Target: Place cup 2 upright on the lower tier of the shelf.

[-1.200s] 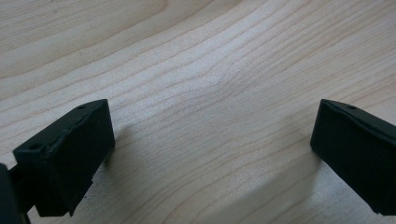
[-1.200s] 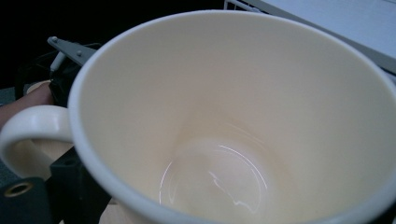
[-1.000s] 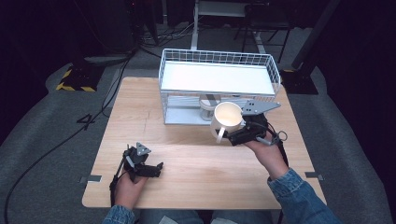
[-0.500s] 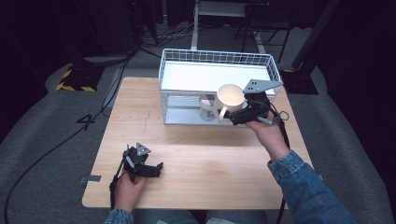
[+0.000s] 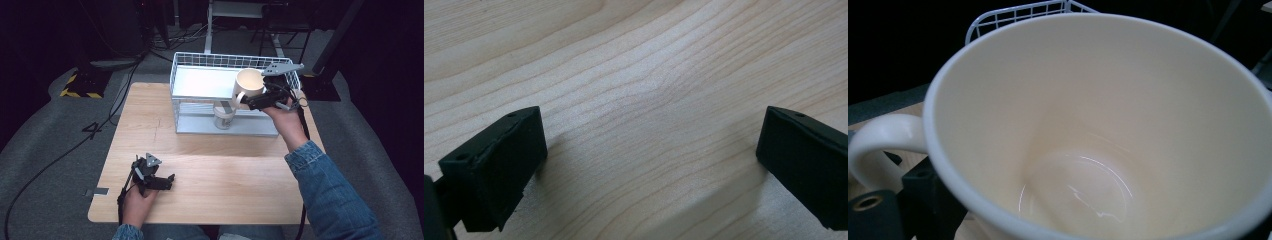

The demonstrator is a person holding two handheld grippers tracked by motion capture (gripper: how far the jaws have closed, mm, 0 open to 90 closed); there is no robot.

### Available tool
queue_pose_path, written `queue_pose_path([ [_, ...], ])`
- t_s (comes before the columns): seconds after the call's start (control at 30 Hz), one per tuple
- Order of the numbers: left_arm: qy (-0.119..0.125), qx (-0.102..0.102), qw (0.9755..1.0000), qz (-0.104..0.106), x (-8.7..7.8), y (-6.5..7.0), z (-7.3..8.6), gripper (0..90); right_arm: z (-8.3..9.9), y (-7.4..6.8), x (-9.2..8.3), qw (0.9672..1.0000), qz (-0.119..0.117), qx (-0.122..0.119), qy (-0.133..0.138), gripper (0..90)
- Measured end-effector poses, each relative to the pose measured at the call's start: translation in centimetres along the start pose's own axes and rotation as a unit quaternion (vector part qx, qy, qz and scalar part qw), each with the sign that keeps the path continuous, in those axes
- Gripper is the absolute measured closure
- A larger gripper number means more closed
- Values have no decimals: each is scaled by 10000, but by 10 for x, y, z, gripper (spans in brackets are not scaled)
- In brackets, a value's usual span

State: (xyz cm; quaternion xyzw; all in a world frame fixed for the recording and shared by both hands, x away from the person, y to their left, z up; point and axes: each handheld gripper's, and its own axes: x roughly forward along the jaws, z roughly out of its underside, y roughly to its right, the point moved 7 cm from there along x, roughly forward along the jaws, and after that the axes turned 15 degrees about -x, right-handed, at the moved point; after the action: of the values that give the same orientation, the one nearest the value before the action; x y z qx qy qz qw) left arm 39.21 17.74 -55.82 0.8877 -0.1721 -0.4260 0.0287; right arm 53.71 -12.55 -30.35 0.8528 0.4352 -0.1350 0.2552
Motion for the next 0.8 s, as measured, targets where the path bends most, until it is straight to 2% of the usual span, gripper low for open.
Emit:
queue_pose_path([
  [0.27,2,1,10000,1,0,0,0,3,-7,27,9,9995,275,47,-125,81],
  [0.4,-4,-6,10000,16,0,0,0,3,-6,41,17,9990,386,77,-221,81],
  [0.5,-3,-7,10000,21,0,0,0,3,-2,52,23,9984,483,186,-249,81],
  [0.73,-7,9,10000,32,1,0,-1,2,1,69,33,9973,561,352,-303,81],
  [0.8,-4,-15,10000,28,2,1,-2,3,2,73,35,9970,613,315,-344,81],
])
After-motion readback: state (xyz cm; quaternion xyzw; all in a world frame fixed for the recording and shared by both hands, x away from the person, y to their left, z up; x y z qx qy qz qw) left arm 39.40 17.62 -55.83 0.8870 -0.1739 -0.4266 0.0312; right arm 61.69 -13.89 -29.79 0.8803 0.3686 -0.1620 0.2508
